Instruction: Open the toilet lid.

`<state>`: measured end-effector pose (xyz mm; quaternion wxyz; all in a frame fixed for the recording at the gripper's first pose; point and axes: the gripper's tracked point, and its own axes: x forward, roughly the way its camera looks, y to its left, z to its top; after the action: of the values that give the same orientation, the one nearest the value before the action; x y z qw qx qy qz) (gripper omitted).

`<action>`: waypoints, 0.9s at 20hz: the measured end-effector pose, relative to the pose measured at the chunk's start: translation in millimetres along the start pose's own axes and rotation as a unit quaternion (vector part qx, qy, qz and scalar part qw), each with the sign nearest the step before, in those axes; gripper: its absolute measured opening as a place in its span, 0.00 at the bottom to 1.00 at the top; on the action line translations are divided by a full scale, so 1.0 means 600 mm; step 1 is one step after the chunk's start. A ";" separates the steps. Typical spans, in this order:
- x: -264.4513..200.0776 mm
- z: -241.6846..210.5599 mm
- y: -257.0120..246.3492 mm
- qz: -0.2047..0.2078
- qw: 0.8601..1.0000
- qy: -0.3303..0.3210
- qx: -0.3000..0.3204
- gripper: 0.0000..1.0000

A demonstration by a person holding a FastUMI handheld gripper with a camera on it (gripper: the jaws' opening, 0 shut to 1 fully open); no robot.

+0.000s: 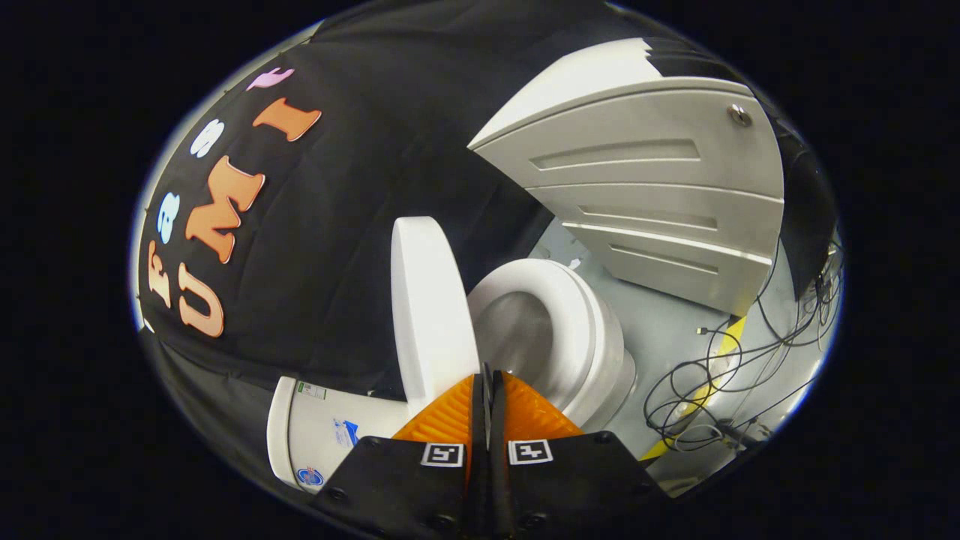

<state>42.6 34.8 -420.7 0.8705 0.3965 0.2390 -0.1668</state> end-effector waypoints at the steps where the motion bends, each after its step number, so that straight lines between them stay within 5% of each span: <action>1: -0.003 0.003 0.010 0.000 1.000 -0.007 -0.009 0.08; 18: -0.053 -0.012 0.116 0.004 0.990 -0.025 -0.137 0.08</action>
<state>47.4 87.5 -365.1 0.9229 0.2703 0.2365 -0.1389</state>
